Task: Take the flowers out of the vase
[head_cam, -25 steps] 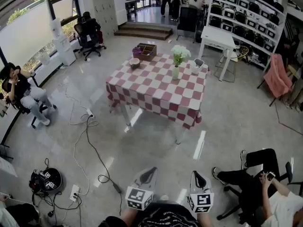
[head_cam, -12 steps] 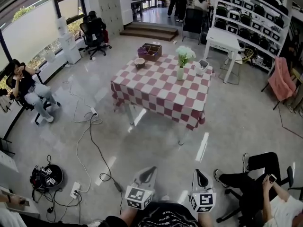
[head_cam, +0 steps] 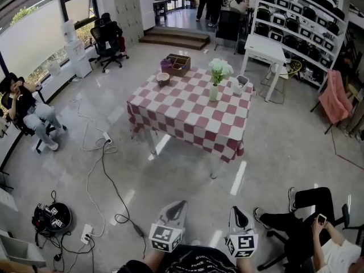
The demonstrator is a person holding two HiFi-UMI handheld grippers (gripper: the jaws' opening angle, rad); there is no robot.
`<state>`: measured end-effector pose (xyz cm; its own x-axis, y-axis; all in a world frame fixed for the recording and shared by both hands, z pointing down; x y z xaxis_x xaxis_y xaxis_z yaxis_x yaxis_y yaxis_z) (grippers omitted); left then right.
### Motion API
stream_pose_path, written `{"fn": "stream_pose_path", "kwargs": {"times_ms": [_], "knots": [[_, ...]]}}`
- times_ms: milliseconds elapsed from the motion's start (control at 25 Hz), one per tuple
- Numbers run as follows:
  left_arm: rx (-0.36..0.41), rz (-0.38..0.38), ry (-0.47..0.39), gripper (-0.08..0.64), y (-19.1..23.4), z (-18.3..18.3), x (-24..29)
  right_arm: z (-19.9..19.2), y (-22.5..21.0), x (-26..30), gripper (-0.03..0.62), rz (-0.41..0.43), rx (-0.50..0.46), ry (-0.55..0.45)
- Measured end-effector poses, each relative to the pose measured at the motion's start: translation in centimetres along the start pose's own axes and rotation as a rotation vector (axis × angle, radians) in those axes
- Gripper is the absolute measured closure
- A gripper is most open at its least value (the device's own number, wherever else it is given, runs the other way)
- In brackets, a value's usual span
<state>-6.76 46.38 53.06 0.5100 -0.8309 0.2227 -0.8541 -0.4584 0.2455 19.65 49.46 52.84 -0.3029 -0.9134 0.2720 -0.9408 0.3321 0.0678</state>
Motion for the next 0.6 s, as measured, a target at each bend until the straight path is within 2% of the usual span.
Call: {"fn": "stream_pose_path", "kwargs": {"times_ms": [280,600], "knots": [[0.034,-0.082,0.025,0.546,1.3,1.4,4.2,1.1,-1.7,3.2,0.584,-0.049,0.006,-0.002],[0.052,-0.112,0.019,0.546,4.4,3.6,9.2,2.7,-2.7,7.9,0.584,-0.069,0.010,0.011]]}}
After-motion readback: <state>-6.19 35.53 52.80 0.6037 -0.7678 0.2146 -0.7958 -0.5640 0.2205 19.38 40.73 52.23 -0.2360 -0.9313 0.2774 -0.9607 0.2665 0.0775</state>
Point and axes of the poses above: the fingertips, and each gripper's own axes: x forward along the fingers, y to its left, z out of its top, the point moved 10 cm from there along -x, backward along the fingers, and after that the axes turned 3 degrees about -x, right-handed, at the moved point
